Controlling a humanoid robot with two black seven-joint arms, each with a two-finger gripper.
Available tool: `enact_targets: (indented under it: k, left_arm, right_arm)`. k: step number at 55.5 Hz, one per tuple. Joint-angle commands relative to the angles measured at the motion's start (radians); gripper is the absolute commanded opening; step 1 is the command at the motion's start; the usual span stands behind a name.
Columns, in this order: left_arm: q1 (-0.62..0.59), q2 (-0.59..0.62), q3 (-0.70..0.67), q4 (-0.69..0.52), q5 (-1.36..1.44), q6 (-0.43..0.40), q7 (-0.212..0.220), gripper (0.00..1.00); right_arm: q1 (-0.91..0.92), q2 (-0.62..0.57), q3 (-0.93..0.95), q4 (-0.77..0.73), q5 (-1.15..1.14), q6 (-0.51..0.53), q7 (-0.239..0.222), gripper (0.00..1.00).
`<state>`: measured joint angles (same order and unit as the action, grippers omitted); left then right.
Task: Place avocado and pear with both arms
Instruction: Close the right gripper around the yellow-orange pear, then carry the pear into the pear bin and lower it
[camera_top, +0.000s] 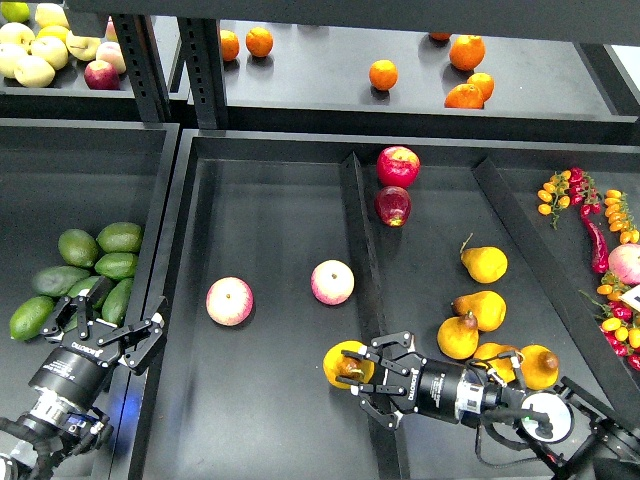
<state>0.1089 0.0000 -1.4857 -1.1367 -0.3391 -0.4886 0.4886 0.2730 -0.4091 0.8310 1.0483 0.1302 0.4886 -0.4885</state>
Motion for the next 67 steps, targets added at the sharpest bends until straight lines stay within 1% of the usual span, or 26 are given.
enact_targets:
  k: [1, 10, 24, 34, 39, 56, 62, 67]
  left_arm:
    - [0.0, 0.0, 0.001, 0.0, 0.0, 0.0, 0.0, 0.99]
    - [0.002, 0.0, 0.002, 0.0, 0.0, 0.0, 0.0, 0.99]
    - [0.002, 0.0, 0.007, 0.0, 0.0, 0.0, 0.0, 0.99]
    - [0.002, 0.0, 0.007, 0.0, 0.0, 0.0, 0.0, 0.99]
    - [0.002, 0.0, 0.007, 0.002, 0.0, 0.0, 0.0, 0.99]
    - [0.002, 0.0, 0.007, 0.0, -0.001, 0.0, 0.0, 0.99]
    - [0.002, 0.0, 0.007, 0.0, -0.001, 0.0, 0.0, 0.99]
    - [0.002, 0.0, 0.007, 0.002, 0.0, 0.0, 0.0, 0.99]
  right_arm:
    - [-0.008, -0.089, 0.003, 0.007, 0.008, 0.0, 0.0, 0.2]
    - [-0.058, -0.151, -0.004, 0.001, 0.0, 0.0, 0.0, 0.21]
    - [-0.109, -0.157, 0.002, -0.03, -0.067, 0.0, 0.0, 0.22]
    - [-0.113, -0.129, 0.007, -0.096, -0.119, 0.0, 0.0, 0.22]
    - [-0.115, -0.116, 0.022, -0.128, -0.168, 0.0, 0.0, 0.25]
    - [-0.117, -0.074, 0.04, -0.185, -0.236, 0.0, 0.0, 0.27]
    - [-0.117, -0.063, 0.042, -0.202, -0.265, 0.0, 0.0, 0.3]
    - [-0.117, -0.062, 0.043, -0.203, -0.276, 0.0, 0.0, 0.35]
